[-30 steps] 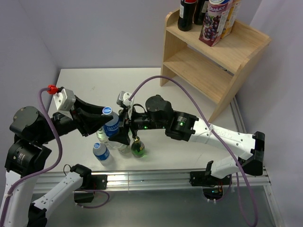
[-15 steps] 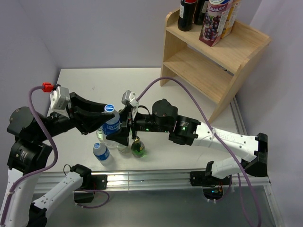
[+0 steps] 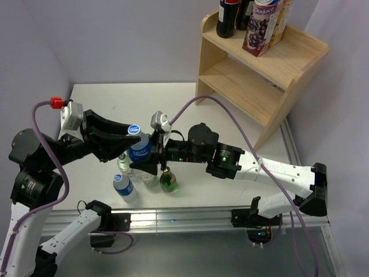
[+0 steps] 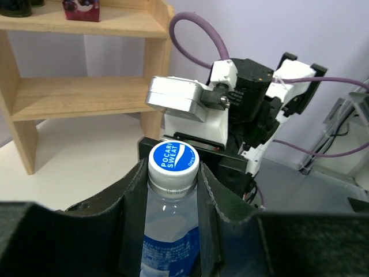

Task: Place and organize the beverage onto the shelf
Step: Place the drink on the shelf.

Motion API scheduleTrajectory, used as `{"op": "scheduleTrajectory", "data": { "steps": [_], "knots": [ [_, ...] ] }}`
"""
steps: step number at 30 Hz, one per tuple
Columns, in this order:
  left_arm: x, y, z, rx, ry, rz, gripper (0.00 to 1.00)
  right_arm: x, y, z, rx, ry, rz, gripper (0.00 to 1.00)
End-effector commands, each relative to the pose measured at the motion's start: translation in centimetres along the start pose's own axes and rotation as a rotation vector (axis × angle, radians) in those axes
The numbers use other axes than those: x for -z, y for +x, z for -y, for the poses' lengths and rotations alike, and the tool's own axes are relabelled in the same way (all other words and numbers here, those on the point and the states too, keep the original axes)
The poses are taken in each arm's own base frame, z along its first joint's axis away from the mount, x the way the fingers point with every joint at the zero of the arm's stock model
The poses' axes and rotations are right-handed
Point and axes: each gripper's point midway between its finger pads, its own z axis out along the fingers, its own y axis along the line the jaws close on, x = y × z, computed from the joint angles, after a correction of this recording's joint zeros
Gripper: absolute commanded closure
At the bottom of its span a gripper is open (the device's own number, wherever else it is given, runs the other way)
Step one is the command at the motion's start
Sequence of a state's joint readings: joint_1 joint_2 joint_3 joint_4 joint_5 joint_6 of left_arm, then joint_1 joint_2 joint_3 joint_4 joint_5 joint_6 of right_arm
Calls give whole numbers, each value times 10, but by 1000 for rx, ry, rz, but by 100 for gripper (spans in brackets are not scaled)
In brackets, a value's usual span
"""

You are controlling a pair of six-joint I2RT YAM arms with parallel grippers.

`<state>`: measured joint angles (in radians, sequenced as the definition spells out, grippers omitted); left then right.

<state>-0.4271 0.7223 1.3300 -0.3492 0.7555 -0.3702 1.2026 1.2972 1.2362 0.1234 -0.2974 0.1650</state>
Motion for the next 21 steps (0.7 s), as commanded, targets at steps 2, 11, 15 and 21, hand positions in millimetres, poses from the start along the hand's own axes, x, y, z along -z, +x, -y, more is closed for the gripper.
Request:
{"op": "scheduleTrajectory", "data": {
  "steps": [2, 11, 15, 21],
  "knots": [
    [5, -58, 18, -135, 13, 171, 99, 8, -40, -17, 41, -47, 109, 79],
    [5, -84, -32, -84, -277, 226, 0, 35, -103, -20, 69, 18, 313, 96],
    [42, -100, -101, 72, -746, 320, 1, 68, -126, 22, 67, 311, 362, 100],
    [79, -82, -133, 146, -1011, 350, 1, 144, -158, 63, 102, 660, 418, 100]
  ]
}}
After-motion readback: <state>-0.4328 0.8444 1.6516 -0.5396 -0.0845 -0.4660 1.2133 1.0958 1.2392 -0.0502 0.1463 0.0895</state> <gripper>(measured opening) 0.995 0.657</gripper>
